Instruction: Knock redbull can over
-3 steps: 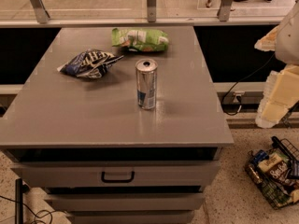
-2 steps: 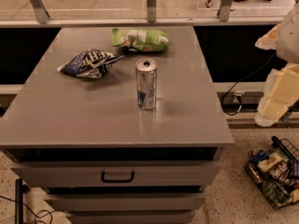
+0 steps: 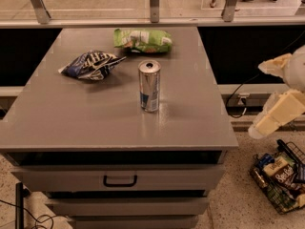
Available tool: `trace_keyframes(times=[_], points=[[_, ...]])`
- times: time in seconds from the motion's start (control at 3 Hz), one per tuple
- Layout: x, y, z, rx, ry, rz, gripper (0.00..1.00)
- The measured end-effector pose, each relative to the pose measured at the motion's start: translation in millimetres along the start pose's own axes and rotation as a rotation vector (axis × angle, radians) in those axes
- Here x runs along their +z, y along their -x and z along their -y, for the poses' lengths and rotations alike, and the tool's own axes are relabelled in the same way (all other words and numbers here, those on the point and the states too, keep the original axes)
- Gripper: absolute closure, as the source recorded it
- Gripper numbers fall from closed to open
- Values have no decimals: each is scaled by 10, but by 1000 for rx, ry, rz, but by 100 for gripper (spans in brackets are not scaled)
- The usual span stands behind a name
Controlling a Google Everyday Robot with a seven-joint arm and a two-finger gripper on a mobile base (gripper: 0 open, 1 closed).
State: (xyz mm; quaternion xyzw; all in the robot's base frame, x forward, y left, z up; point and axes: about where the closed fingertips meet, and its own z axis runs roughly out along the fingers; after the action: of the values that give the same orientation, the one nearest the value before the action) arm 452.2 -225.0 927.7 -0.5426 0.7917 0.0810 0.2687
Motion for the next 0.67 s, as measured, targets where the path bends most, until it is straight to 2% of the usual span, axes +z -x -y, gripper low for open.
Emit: trace_keyframes(times=[0.33,0.67], points=[[298,-77,142,35,-42,254,0],[260,-14,222,94,-107,495,0]])
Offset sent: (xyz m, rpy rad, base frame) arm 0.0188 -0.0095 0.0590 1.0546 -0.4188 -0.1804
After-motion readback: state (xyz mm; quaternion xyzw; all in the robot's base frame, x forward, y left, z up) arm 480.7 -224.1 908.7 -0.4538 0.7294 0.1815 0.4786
